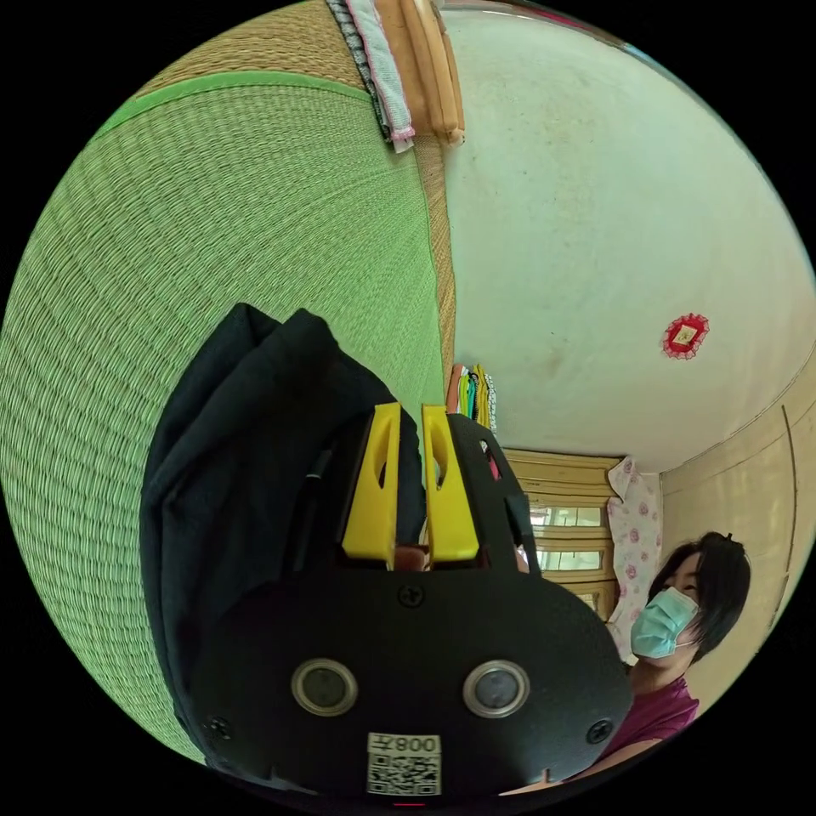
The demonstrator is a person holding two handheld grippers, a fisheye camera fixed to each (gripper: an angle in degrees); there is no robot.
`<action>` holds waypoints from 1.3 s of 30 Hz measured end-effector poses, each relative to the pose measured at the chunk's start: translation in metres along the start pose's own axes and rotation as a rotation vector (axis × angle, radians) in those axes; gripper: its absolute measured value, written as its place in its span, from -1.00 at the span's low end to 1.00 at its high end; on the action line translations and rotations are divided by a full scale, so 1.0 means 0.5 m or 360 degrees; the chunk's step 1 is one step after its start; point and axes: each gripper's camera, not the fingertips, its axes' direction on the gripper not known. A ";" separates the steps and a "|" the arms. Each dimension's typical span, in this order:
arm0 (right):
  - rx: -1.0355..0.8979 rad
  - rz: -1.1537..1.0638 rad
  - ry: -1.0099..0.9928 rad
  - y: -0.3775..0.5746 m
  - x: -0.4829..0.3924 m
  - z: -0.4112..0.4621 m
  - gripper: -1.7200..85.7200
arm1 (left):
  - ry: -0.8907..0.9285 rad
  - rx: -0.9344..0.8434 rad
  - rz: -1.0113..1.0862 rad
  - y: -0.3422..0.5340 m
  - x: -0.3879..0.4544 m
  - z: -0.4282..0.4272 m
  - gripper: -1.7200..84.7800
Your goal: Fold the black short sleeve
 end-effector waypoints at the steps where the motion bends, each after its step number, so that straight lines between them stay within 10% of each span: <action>1: -0.0016 -0.0015 0.0014 -0.004 -0.008 0.008 -0.96 | -0.0017 0.0000 0.0026 0.007 0.012 -0.002 -0.85; 13: -0.0183 -0.0189 0.0229 -0.076 -0.136 0.162 -0.96 | -0.0582 0.0085 0.0202 0.051 0.061 -0.059 -0.93; 25: -0.0263 -0.0147 0.0234 -0.041 -0.144 0.160 -0.96 | -0.0448 0.0186 0.0166 0.108 0.057 -0.103 -0.94; 39: 0.0002 0.0244 0.0031 0.263 -0.019 -0.172 -0.90 | -0.0741 -0.0087 0.0314 0.344 0.084 -0.186 -0.80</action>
